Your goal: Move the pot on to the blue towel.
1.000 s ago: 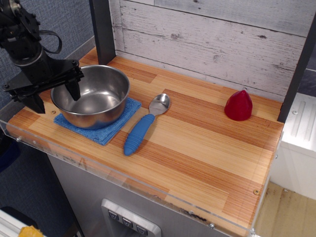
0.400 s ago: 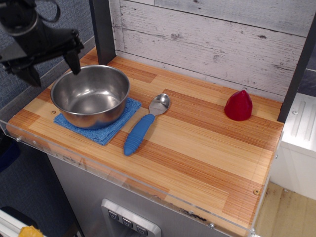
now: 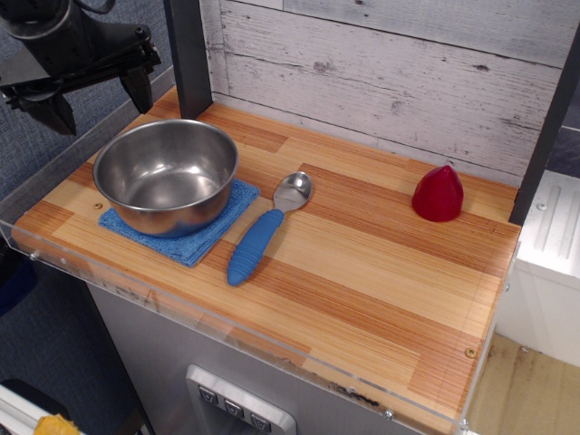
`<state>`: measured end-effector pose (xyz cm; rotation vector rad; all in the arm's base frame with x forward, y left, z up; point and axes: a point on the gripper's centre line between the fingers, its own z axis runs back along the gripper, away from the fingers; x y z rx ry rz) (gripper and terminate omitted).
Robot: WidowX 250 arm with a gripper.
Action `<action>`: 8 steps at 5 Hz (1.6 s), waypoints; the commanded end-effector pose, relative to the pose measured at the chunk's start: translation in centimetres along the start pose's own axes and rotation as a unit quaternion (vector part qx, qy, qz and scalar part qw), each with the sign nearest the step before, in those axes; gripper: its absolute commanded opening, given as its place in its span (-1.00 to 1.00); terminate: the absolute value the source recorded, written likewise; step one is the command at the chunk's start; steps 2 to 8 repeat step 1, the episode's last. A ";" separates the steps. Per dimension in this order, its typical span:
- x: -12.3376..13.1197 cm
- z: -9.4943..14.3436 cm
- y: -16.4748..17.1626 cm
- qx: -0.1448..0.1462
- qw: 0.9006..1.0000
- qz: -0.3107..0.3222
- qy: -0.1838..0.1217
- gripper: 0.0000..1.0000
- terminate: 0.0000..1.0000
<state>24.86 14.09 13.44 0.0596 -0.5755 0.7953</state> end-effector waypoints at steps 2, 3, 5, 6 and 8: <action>-0.1 0.9 0.0 -0.003 1.000 -0.003 -0.012 1.00 1.00; -0.1 0.9 0.0 -0.003 1.000 -0.003 -0.012 1.00 1.00; -0.1 0.9 0.0 -0.003 1.000 -0.003 -0.012 1.00 1.00; -0.1 0.9 0.0 -0.003 1.000 -0.003 -0.012 1.00 1.00; -0.1 0.9 0.0 -0.003 1.000 -0.003 -0.012 1.00 1.00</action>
